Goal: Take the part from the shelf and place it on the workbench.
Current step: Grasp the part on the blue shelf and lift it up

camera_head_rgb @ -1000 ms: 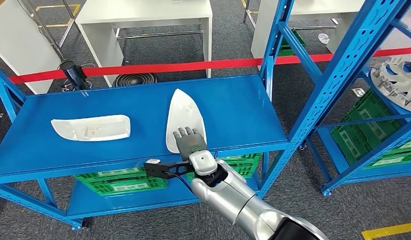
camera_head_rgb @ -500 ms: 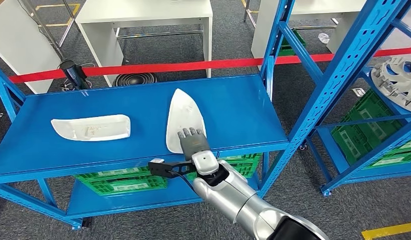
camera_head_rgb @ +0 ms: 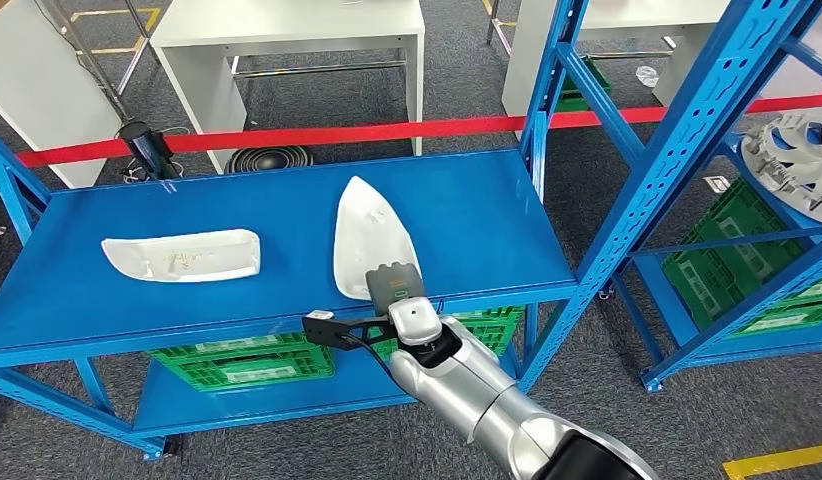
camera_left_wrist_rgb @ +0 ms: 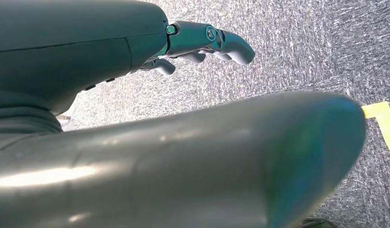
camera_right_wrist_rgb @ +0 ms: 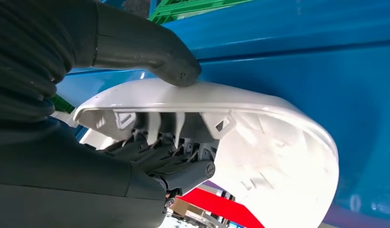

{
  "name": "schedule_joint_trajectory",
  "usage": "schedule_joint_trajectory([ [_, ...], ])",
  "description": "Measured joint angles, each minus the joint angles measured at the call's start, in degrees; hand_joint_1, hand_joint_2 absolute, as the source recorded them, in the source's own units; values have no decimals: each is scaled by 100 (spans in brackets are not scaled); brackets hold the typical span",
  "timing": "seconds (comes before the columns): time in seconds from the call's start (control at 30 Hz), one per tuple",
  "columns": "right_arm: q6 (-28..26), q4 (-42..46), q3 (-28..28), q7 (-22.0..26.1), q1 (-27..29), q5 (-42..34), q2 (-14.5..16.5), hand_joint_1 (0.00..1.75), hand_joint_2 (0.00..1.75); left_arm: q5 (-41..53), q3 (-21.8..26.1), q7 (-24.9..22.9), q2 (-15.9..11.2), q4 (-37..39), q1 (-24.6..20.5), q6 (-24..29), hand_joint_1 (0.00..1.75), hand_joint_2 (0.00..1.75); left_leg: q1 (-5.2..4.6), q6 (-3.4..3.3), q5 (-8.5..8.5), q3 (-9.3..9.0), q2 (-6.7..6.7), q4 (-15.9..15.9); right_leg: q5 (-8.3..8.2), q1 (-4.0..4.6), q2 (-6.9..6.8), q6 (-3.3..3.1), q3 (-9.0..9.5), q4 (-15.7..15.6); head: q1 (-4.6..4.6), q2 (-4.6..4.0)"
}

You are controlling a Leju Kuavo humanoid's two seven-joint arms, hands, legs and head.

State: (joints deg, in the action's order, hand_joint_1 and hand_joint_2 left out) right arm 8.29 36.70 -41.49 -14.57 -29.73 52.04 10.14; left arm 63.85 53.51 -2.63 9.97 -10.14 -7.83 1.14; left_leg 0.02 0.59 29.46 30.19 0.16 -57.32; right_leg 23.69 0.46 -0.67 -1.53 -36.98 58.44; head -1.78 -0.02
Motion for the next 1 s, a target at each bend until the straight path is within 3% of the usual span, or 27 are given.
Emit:
schedule_joint_trajectory([
  [0.3, -9, 0, 74, -6, 7, 0, 0, 175, 175, 34, 0, 3, 2, 0, -17, 0, 0, 0, 0, 3, -4, -3, -1, 0, -2, 0, 3, 0, 2, 0, 1, 0],
  [0.43, -4, 9, 83, -45, 20, 13, 0, 175, 175, 33, 0, 55, 2, 0, -21, 0, 0, 175, 0, 5, -6, -5, -2, 0, -2, 0, 3, 0, 2, 0, 1, 0],
  [0.8, 45, 113, 220, -60, 81, 135, 0, 175, 175, -35, 10, 126, 2, 0, -40, -16, 0, 175, -1, 5, -6, -6, -2, 0, -2, 0, 3, 0, 1, 0, 1, 0],
  [1.0, -618, 421, 437, 269, 157, -78, 2, 175, 175, -120, 40, 134, 2, 0, -40, -42, 0, 175, 0, 5, -6, 2, -1, 0, -2, -1, 2, 0, -1, 1, 0, 0],
])
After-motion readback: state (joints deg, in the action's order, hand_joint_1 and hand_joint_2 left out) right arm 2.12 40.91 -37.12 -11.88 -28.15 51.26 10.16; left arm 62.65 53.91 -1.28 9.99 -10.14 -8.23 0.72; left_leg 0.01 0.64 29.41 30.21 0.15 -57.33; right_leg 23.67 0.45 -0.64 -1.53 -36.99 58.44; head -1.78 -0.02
